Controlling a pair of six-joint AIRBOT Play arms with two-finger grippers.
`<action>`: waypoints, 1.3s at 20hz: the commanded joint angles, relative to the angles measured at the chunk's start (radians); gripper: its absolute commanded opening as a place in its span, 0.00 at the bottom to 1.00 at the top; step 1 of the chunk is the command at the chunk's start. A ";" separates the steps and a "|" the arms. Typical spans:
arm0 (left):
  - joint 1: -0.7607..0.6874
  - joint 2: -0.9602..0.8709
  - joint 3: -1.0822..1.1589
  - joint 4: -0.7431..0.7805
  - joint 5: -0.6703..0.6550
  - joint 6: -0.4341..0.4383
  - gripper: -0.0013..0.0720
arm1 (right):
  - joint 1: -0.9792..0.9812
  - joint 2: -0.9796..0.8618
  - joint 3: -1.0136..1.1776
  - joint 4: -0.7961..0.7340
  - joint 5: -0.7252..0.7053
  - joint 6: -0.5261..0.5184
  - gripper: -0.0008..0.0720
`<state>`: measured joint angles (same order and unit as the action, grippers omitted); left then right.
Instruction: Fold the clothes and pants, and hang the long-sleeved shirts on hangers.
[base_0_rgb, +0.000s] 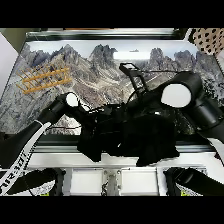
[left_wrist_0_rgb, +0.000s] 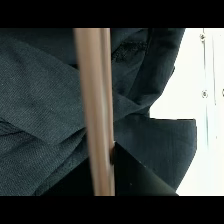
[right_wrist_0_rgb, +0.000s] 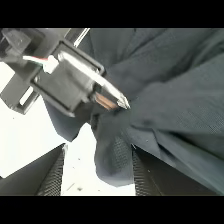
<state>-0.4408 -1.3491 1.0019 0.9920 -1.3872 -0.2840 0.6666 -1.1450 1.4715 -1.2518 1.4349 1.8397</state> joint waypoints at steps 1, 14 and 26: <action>0.000 -0.001 0.000 0.001 0.000 0.000 0.03 | -0.040 0.053 0.001 0.014 0.052 -0.041 0.62; 0.000 0.000 0.000 0.001 0.000 0.000 0.04 | -0.377 0.100 -0.011 0.190 0.188 -0.711 0.62; 0.000 -0.001 0.000 0.001 0.000 0.000 0.04 | -1.102 0.306 -0.548 0.668 0.196 -1.427 0.62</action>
<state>-0.4408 -1.3491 1.0019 0.9928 -1.3872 -0.2844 -0.2897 -0.8505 1.0172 -0.7380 1.6257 0.5762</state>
